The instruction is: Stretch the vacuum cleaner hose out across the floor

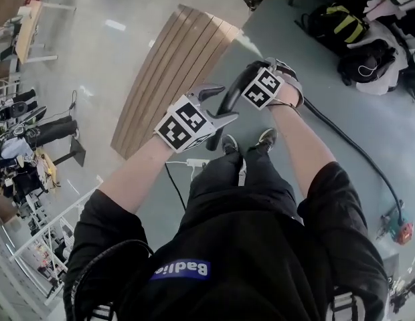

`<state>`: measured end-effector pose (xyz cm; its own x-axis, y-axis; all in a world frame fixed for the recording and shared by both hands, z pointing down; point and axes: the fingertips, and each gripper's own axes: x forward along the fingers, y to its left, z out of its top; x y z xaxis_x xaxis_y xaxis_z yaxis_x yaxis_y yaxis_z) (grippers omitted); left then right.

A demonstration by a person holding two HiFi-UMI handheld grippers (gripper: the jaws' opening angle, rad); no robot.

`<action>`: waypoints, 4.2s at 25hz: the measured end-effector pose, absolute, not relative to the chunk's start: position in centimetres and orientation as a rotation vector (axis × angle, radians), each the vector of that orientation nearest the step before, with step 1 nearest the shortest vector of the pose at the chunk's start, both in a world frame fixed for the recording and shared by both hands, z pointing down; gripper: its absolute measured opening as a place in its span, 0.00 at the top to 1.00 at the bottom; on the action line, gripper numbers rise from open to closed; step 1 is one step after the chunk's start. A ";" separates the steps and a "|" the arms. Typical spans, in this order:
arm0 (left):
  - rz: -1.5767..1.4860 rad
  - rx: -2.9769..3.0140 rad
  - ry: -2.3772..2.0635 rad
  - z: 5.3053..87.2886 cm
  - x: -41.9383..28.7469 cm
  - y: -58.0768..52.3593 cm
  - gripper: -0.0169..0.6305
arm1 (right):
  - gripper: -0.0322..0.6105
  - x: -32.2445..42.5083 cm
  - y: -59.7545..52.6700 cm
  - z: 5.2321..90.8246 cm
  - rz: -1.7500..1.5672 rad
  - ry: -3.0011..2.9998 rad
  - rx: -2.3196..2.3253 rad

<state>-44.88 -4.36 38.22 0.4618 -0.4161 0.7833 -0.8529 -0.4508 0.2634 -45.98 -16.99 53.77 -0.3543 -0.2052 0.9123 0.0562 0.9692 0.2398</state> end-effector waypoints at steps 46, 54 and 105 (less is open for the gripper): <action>1.046 1.818 -1.168 108.0 -76.5 -4.4 0.73 | 0.59 -48.3 -16.7 90.3 -0.168 -2.040 0.217; 0.950 1.893 -1.146 117.9 -77.4 -5.6 0.73 | 0.59 -49.8 -19.8 97.0 -0.271 -2.045 0.196; 0.273 2.535 -1.213 40.4 -54.5 -10.2 0.55 | 0.59 -39.2 -14.6 45.8 0.318 -2.367 0.545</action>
<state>-54.47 -10.18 40.38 0.6219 -0.7218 0.3038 -0.7823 -0.5900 0.1997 -39.24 -14.58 45.77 -0.6826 -0.2975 0.6675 -0.4630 0.8827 -0.0800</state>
